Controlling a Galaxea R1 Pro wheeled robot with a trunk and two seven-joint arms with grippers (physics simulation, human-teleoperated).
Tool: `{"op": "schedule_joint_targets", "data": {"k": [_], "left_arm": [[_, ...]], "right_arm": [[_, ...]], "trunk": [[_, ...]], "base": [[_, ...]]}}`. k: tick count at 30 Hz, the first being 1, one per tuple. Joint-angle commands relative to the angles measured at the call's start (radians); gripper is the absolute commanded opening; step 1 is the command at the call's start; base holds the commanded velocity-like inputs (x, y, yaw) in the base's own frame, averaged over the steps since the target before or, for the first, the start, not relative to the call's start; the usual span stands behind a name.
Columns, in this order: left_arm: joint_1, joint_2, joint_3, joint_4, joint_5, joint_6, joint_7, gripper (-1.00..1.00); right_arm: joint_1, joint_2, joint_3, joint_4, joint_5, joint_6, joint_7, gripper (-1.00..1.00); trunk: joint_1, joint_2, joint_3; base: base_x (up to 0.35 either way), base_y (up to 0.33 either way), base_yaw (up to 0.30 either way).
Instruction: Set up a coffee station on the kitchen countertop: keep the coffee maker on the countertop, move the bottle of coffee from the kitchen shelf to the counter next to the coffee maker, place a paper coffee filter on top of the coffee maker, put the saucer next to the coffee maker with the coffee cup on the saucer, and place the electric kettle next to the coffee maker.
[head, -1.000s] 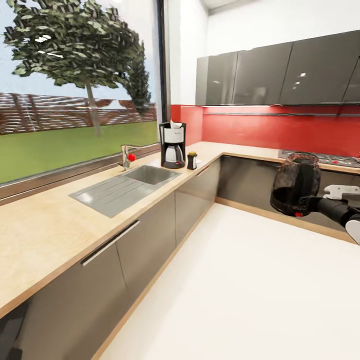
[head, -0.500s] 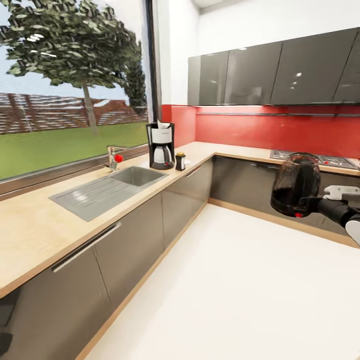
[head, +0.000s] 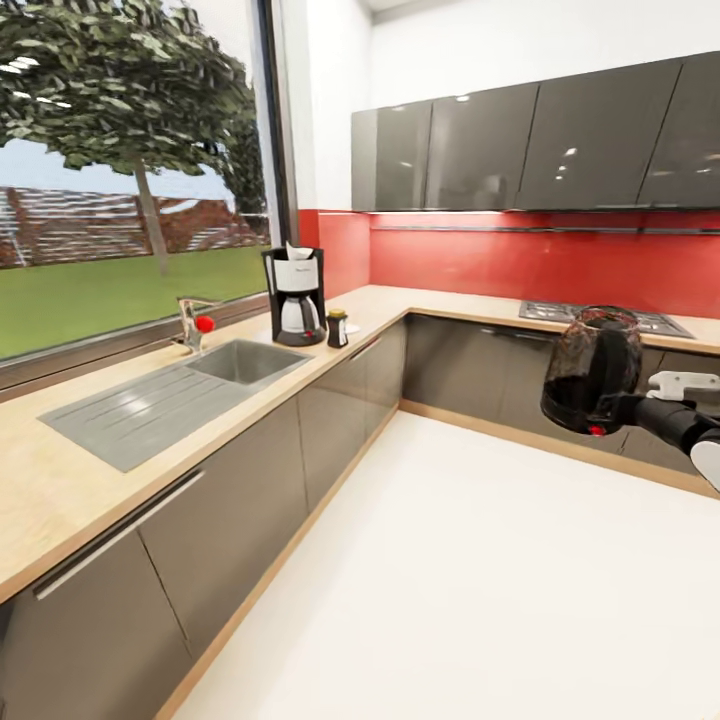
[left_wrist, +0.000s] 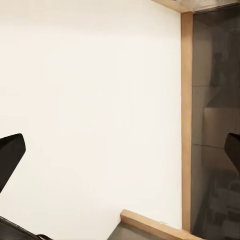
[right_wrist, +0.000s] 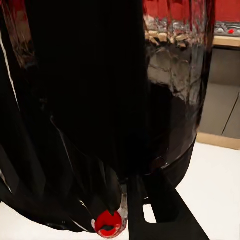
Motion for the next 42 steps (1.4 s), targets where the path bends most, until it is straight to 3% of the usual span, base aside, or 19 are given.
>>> {"op": "schedule_joint_targets", "data": {"k": [1,17,42], "left_arm": [[0.0,0.0,-0.008,-0.001,0.01,0.004,-0.002,1.0],[0.0,0.0,-0.008,-0.001,0.01,0.004,-0.002,1.0],[0.0,0.001,-0.007,-0.001,0.01,0.004,-0.002,1.0]], "right_arm": [[-0.002,-0.001,0.003,-0.001,-0.006,0.001,-0.01,-1.0],[-0.001,-0.001,0.003,-0.001,-0.006,0.0,-0.01,-1.0],[0.0,-0.001,0.003,-0.001,-0.007,0.001,-0.01,-1.0]], "trunk": [[0.001,-0.001,-0.001],[0.001,-0.001,-0.001],[0.001,-0.001,-0.001]], "base": [[0.324,0.0,-0.002],[0.325,-0.059,0.0],[0.23,-0.174,0.0]]}}
